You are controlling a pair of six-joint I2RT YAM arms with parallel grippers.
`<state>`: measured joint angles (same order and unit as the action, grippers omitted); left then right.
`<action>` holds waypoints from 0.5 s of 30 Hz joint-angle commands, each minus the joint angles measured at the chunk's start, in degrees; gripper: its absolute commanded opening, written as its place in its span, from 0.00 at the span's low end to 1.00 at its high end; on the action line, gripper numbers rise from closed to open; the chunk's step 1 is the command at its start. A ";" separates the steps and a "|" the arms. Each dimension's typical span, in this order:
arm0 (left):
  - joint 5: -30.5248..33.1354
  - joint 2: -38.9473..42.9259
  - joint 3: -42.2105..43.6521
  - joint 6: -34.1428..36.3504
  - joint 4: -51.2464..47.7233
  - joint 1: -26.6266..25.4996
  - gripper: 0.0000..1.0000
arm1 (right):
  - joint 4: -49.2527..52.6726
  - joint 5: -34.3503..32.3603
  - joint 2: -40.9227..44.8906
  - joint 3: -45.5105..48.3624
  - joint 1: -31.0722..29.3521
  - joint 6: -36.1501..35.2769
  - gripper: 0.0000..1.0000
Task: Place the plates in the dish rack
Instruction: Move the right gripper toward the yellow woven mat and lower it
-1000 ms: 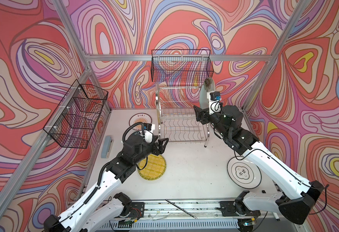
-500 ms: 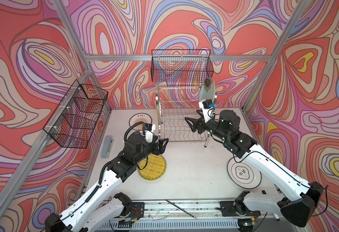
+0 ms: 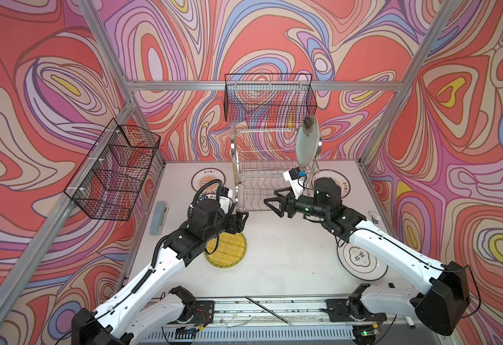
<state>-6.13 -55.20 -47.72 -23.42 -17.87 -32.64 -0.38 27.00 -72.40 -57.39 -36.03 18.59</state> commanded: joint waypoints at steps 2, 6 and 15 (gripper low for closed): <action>0.43 -0.97 -3.00 -1.26 -4.60 -0.10 0.75 | -4.63 -0.30 -0.53 2.43 -4.18 6.04 0.80; 0.88 -3.12 -4.93 -1.75 -7.65 0.36 0.75 | -9.47 -3.27 -2.28 6.14 -7.71 11.46 0.78; 1.47 -5.75 -4.72 -3.79 -9.41 5.05 0.75 | -27.10 -14.10 -8.19 17.07 -12.20 29.72 0.73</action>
<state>-5.28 -60.49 -52.23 -25.67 -25.04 -29.52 -18.59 18.65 -79.53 -42.59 -47.44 39.51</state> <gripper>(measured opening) 0.750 0.735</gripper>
